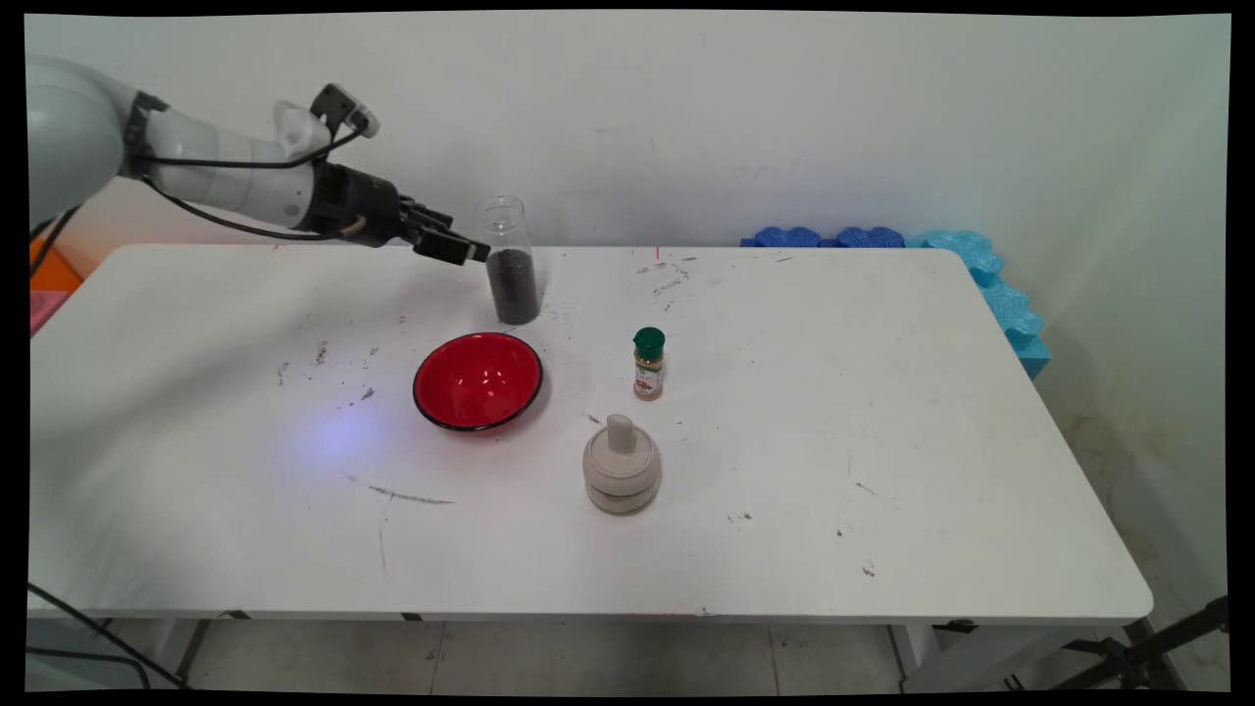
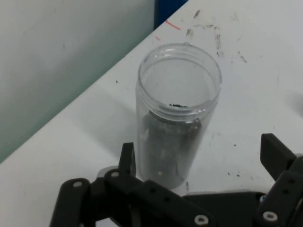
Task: Pick up the black seasoning powder from the table
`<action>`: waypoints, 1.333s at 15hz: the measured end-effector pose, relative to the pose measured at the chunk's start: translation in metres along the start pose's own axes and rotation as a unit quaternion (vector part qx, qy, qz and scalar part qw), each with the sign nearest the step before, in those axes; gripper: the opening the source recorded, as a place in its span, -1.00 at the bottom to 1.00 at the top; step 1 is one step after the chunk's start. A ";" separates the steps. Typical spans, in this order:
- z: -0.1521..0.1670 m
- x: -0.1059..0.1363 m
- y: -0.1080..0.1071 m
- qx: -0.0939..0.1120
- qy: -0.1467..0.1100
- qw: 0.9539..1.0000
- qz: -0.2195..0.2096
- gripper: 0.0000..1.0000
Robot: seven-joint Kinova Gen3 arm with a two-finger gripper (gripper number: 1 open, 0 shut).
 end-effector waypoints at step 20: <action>0.055 0.007 -0.008 -0.002 0.008 0.999 0.045 1.00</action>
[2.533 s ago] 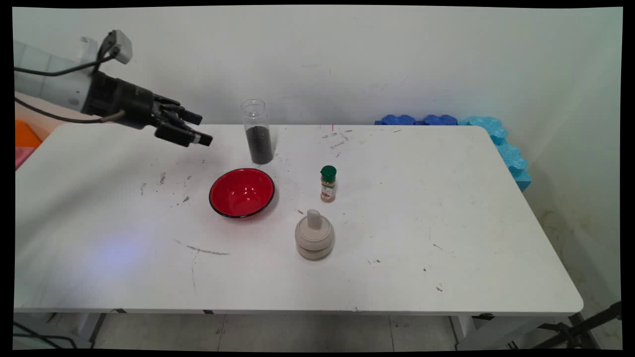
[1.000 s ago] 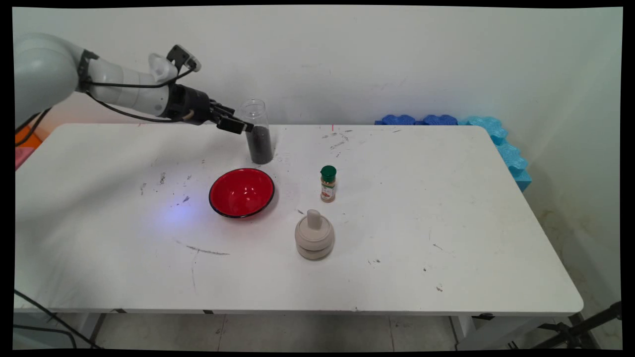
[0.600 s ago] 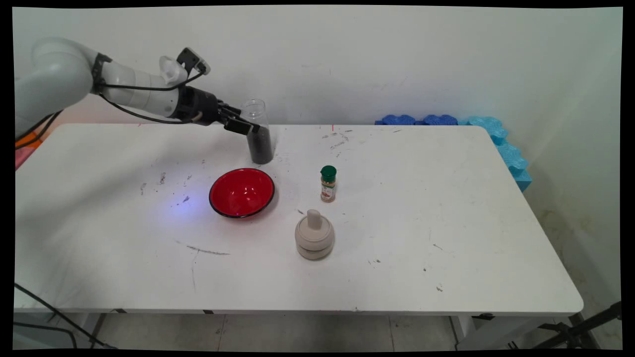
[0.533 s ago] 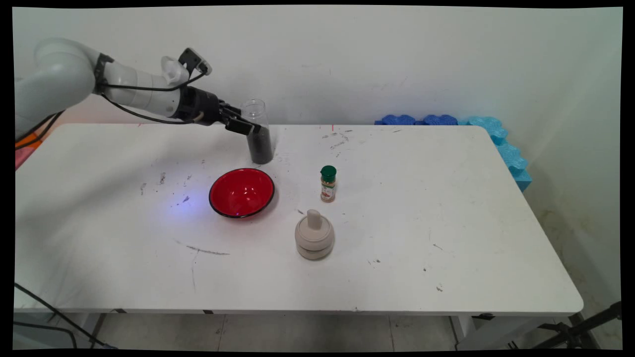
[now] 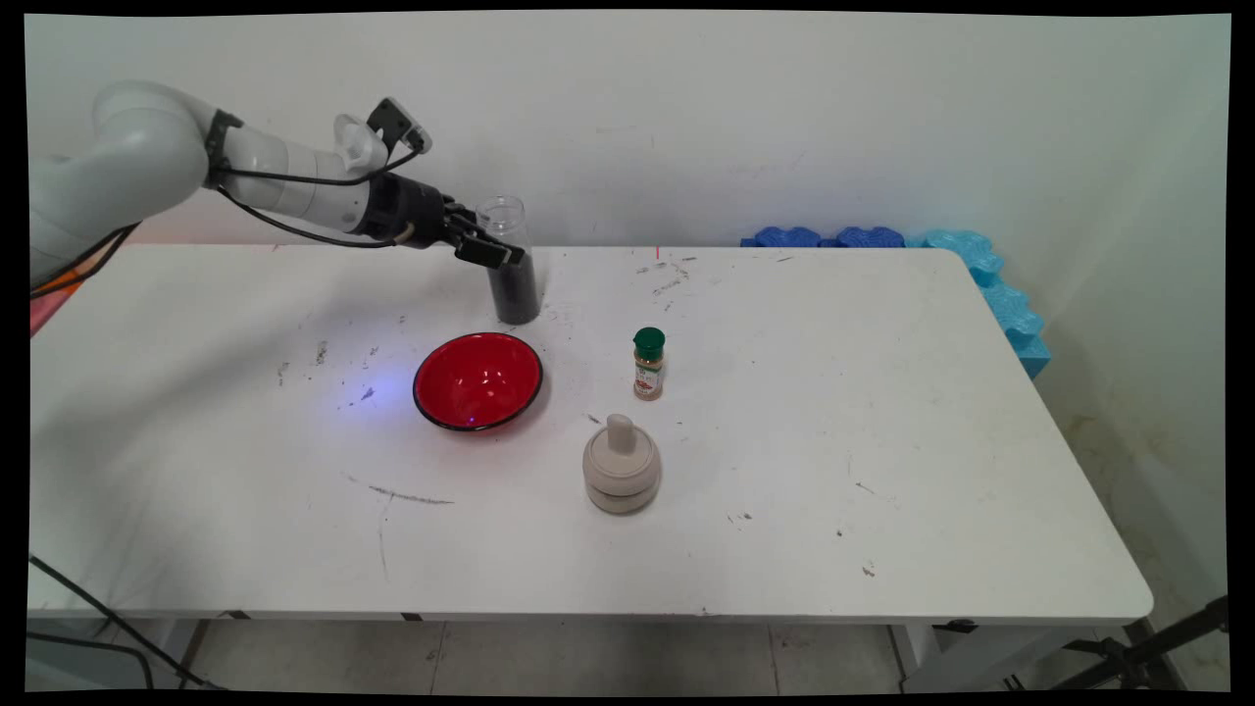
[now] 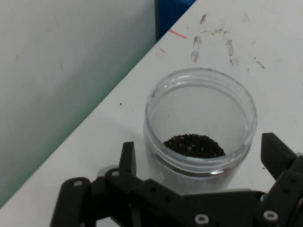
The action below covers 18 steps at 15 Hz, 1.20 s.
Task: Pick up the black seasoning powder from the table, then pour the black seasoning powder in the red bowl
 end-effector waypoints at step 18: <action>-0.030 0.019 0.001 -0.001 0.012 1.000 0.026 -1.00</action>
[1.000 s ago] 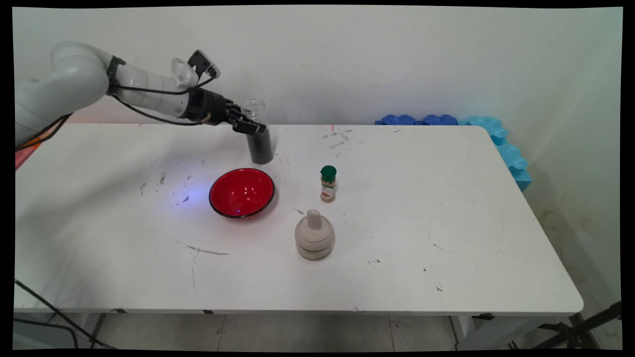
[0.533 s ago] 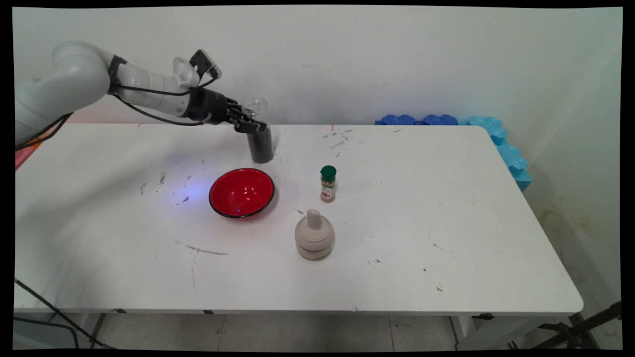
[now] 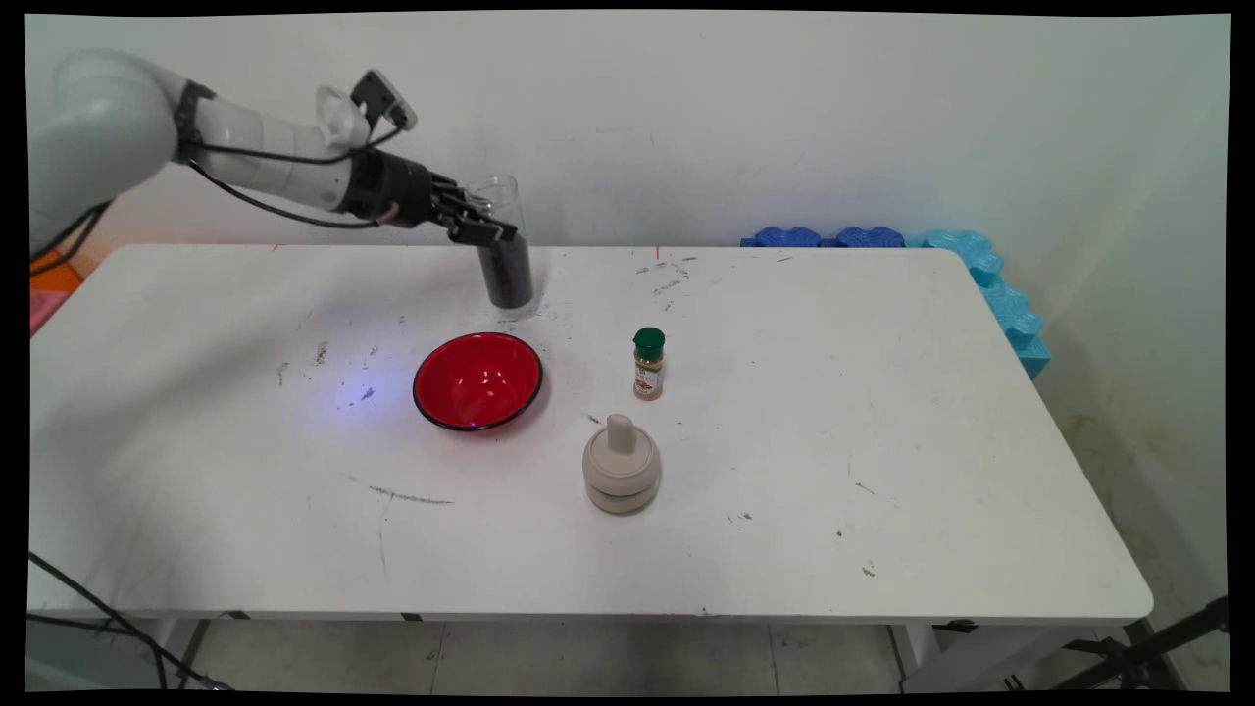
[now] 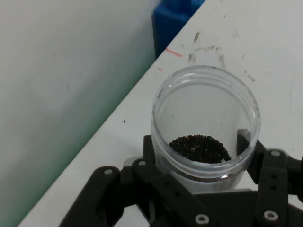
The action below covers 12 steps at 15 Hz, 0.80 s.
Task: Pour the black seasoning powder in the red bowl
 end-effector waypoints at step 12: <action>-0.123 0.074 0.014 -0.063 0.046 0.997 0.024 -1.00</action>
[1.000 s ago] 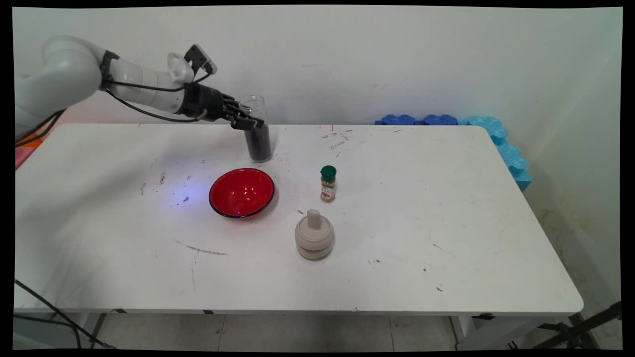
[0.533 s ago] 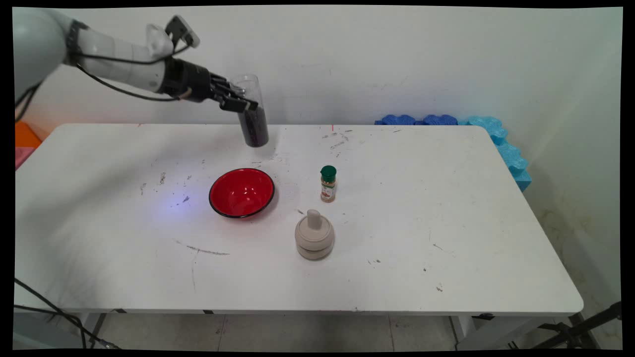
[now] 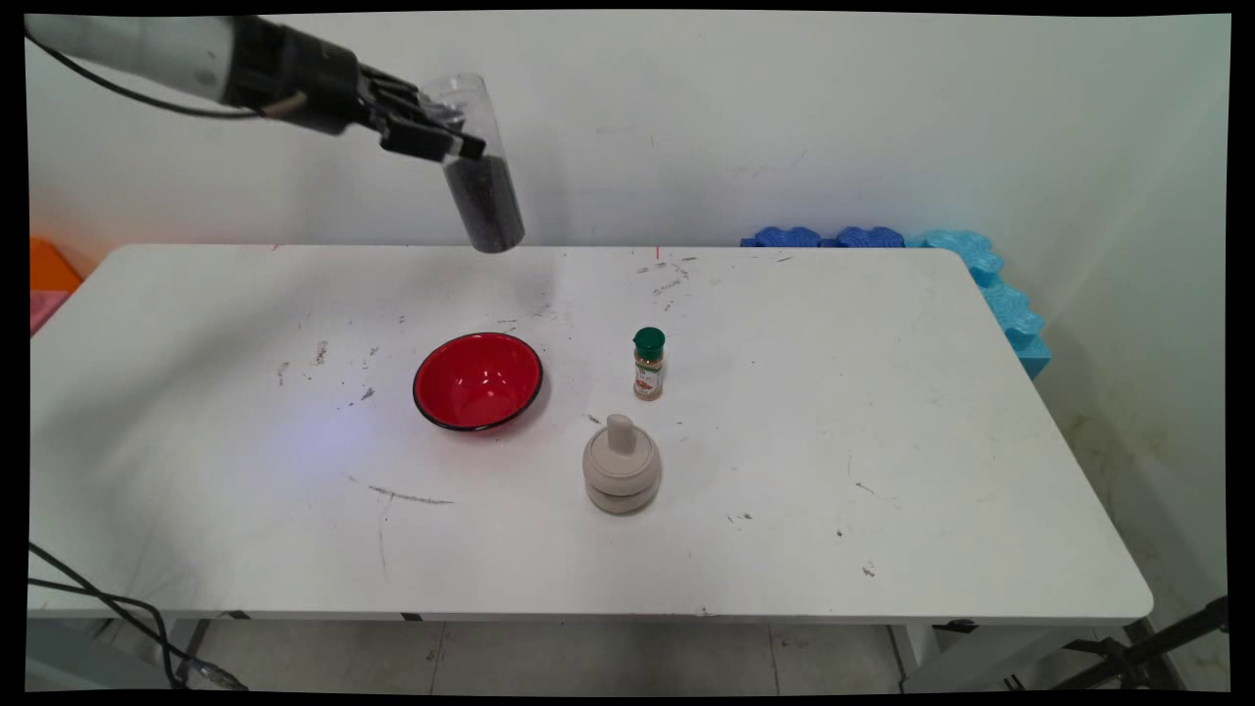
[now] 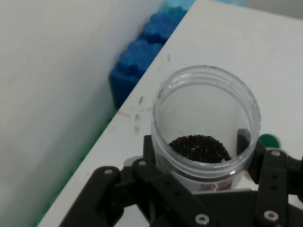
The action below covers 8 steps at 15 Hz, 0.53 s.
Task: Pour the black seasoning powder in the red bowl
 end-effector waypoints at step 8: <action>-0.071 0.024 0.029 -0.088 0.006 0.996 0.031 -1.00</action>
